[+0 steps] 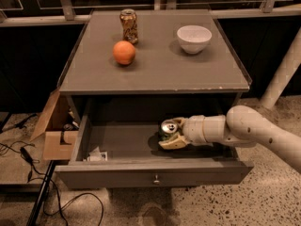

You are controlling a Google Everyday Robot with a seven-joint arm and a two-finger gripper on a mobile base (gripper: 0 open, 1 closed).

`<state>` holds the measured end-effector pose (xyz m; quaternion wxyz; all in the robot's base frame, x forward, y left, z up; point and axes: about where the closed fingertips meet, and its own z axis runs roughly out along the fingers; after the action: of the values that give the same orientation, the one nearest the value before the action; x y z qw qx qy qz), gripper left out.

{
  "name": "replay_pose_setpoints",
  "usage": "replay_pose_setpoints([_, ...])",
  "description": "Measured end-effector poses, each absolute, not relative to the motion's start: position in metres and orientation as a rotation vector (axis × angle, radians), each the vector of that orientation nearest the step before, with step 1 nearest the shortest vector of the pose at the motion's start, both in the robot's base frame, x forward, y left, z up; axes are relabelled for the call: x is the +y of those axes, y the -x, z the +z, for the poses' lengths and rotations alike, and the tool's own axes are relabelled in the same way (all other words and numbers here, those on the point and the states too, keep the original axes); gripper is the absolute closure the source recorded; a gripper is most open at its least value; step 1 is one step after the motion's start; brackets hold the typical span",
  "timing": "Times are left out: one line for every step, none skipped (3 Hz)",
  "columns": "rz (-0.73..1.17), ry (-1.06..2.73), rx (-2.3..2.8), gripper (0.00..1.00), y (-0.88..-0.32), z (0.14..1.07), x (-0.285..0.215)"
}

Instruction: Place green can into top drawer

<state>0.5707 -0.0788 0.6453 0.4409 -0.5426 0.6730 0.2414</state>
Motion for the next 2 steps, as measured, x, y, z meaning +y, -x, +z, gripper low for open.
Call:
replay_pose_setpoints([0.599, 1.347, 1.671, 0.27, -0.5707, 0.6453, -0.0788])
replay_pose_setpoints([0.599, 1.347, 1.671, 0.0, -0.5706, 0.6453, -0.0787])
